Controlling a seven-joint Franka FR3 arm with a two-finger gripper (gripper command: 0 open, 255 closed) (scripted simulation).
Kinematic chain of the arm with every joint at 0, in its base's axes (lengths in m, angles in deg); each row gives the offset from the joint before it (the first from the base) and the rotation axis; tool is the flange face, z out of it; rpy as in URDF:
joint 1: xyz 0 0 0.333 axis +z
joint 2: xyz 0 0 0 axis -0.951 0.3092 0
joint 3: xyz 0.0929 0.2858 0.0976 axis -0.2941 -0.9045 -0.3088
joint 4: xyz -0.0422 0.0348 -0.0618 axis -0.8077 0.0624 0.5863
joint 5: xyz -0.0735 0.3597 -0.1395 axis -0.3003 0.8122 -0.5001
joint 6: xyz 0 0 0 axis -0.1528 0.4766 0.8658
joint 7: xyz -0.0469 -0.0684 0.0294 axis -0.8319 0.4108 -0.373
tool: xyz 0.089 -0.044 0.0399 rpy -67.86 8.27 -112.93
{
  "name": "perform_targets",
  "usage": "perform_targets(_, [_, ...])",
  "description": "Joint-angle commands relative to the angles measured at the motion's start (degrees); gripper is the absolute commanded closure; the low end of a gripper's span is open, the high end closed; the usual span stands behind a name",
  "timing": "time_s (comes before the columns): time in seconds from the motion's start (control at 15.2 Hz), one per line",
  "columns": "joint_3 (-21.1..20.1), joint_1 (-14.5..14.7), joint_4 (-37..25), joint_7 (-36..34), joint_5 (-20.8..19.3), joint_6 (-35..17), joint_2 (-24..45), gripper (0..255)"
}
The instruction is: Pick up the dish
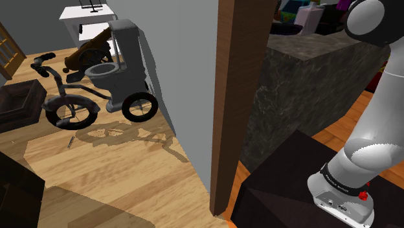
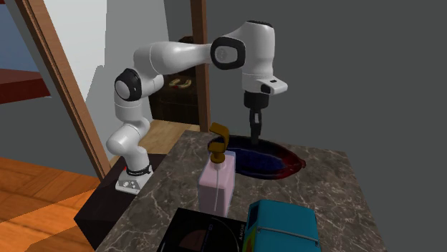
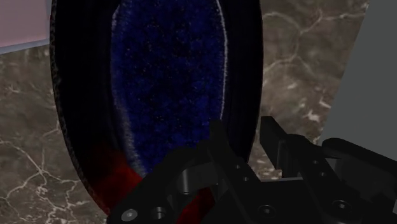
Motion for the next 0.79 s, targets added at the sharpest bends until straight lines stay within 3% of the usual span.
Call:
perform_targets(0.0, [0.1, -0.3, -3.6, 0.4, 0.3, 2.3, 1.2, 255])
perform_targets(0.4, [0.3, -1.4, -16.5, 1.4, 1.4, 10.0, 6.4, 255])
perform_targets(0.59, [0.3, -2.6, -27.1, 2.0, 2.4, 15.8, 11.3, 255])
perform_targets(0.73, [0.3, -2.8, -27.9, 2.1, 2.4, 16.2, 11.7, 255])
